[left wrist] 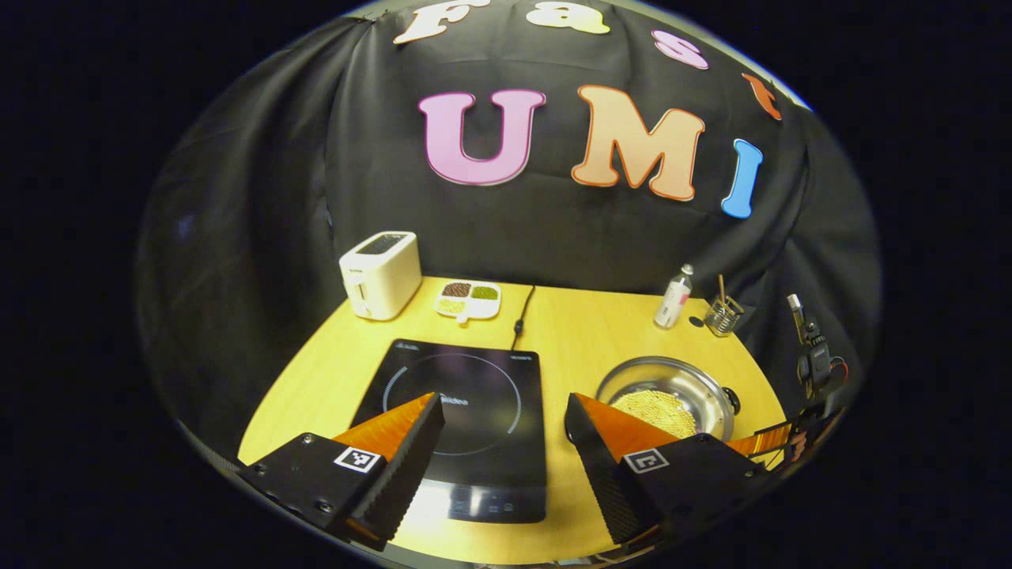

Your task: First push the handle of the pot to place it horizontally, then grasp the pot with both hands and set it on the induction cooktop.

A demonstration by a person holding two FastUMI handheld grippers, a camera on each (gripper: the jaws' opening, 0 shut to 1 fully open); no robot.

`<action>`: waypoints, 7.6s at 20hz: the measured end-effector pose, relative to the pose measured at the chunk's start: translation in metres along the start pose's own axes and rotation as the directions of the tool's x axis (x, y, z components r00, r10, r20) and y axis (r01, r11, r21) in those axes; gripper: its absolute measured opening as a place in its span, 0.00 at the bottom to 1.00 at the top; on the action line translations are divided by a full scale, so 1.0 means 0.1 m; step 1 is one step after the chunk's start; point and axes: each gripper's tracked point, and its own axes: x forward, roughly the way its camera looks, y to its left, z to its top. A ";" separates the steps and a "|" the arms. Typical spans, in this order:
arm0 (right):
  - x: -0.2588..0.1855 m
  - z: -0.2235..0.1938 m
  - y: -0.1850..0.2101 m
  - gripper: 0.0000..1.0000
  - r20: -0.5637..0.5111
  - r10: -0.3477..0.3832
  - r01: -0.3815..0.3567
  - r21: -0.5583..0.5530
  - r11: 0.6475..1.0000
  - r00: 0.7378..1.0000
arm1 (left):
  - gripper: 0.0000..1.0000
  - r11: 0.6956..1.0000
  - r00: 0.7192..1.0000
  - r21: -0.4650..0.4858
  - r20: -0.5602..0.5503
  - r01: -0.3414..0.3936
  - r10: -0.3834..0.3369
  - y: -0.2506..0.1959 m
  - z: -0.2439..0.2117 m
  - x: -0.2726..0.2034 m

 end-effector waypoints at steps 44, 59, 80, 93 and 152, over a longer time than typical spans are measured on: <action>0.73 1.03 -1.41 0.51 -0.261 0.160 -0.154 0.044 0.987 0.952 | 0.58 0.978 0.697 -0.208 -0.700 0.011 -0.157 -0.86 -1.51 1.35; 0.09 0.42 -0.94 0.46 -0.265 0.154 -0.150 0.035 0.988 0.952 | 0.60 0.981 0.692 -0.191 -0.704 0.033 -0.161 -0.59 -1.29 0.55; 1.13 0.21 1.46 0.51 -0.165 0.137 -0.137 0.013 0.990 0.977 | 0.57 0.992 0.791 -0.121 -0.601 0.047 -0.111 2.02 -0.70 0.84; 1.76 0.50 1.86 0.51 -0.084 0.128 -0.125 0.032 0.992 0.988 | 0.57 0.996 0.854 -0.071 -0.513 0.053 -0.082 2.57 -0.54 1.37; -3.42 1.64 0.80 0.92 0.797 0.351 0.158 -0.478 0.864 0.492 | 0.96 0.956 0.845 -0.022 0.463 -0.293 0.269 -0.41 1.82 -1.57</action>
